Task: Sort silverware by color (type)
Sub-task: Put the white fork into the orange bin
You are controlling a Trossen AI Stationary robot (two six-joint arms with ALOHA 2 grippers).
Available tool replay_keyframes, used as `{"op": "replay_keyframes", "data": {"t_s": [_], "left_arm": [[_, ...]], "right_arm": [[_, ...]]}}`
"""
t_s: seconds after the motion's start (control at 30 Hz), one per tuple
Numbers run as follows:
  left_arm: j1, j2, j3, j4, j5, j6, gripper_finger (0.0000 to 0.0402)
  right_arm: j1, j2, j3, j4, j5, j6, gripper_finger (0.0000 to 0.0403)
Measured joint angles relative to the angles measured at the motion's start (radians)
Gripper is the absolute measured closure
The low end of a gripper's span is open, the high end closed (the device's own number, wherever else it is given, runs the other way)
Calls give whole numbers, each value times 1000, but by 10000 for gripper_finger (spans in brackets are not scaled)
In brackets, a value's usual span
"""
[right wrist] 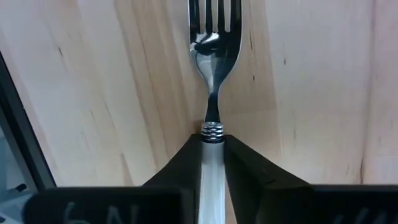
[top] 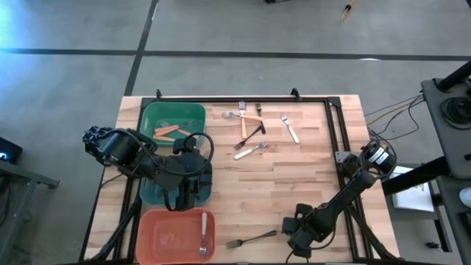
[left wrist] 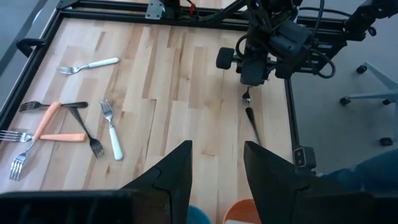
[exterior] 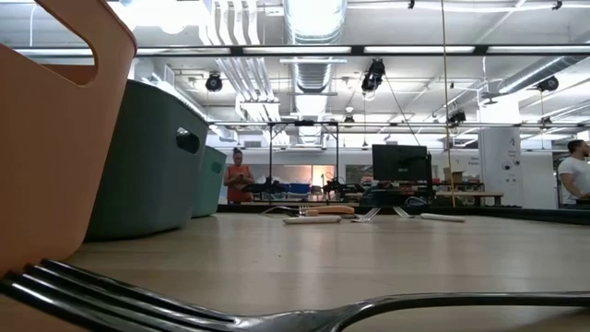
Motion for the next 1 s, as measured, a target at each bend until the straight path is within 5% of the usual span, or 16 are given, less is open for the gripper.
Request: {"op": "replay_keyframes", "data": {"t_s": [0.4,0.73,1.0], "left_arm": [[0,4,0,-1,-75,1,274],[0,5,-39,-16,-157,5,274],[-2,-1,-240,63,-188,0,274]], "right_arm": [[-3,-84,-4,1,11,12,371],[-36,-333,-11,-66,267,66,397],[-113,-470,-11,-64,430,28,399]]}}
